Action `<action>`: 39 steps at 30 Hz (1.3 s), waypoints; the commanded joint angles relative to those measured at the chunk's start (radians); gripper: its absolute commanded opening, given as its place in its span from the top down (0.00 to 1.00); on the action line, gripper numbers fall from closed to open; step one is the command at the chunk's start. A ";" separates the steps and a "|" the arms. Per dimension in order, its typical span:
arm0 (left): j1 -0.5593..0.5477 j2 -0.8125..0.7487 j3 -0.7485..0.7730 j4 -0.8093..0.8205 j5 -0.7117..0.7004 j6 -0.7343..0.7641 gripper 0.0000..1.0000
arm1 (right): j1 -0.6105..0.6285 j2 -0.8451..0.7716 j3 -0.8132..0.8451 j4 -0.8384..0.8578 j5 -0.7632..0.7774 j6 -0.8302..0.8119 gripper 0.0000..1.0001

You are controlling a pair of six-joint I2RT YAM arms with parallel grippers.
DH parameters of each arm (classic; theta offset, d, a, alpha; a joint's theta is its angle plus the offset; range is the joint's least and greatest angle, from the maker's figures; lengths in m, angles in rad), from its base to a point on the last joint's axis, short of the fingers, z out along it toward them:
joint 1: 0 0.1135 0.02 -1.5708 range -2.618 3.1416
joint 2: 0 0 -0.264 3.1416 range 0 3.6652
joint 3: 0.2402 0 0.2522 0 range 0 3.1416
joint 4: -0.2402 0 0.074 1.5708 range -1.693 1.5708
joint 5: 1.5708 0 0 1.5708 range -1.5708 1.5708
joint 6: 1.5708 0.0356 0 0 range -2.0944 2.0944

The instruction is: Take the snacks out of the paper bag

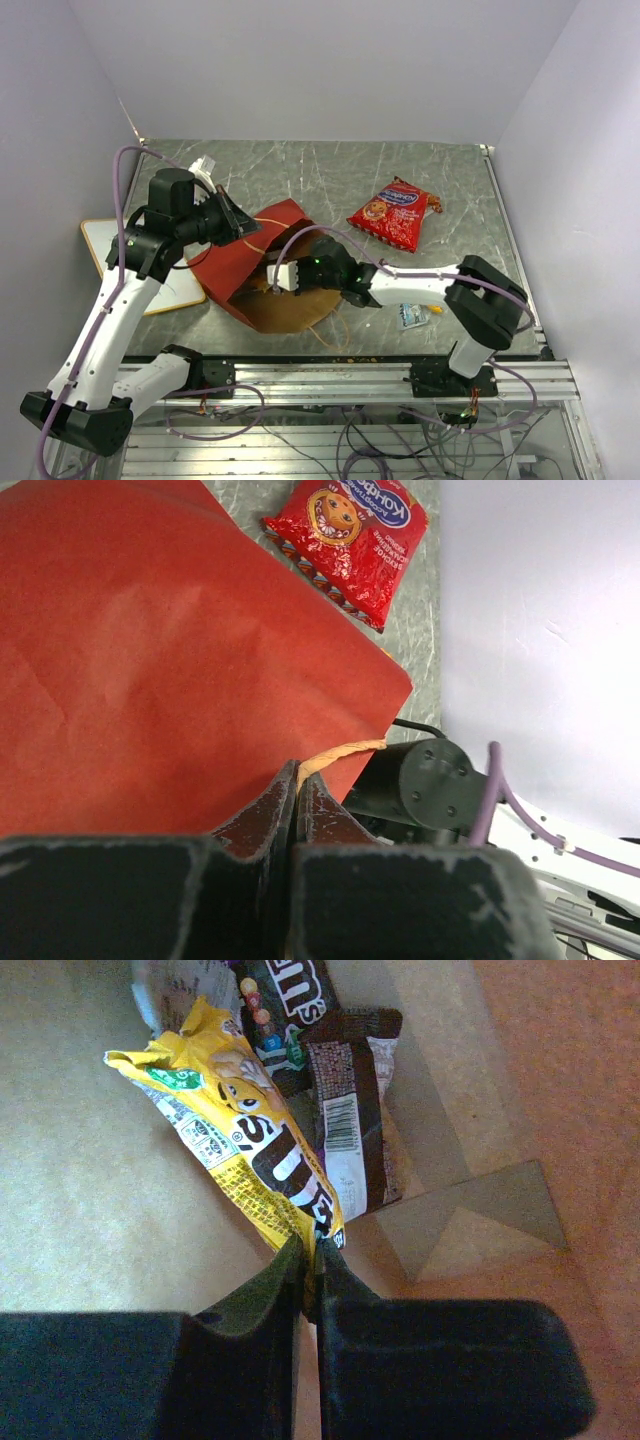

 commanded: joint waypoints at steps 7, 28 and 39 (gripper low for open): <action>0.002 -0.007 -0.031 0.042 0.021 0.010 0.93 | 0.003 -0.310 -0.090 -0.162 0.003 0.079 1.00; 0.002 0.082 0.042 -0.097 0.023 0.056 0.93 | 0.003 -0.730 0.154 -0.606 0.305 0.437 1.00; 0.002 0.095 0.064 -0.143 0.053 0.092 0.93 | -0.001 -0.548 0.356 -0.650 0.923 0.975 1.00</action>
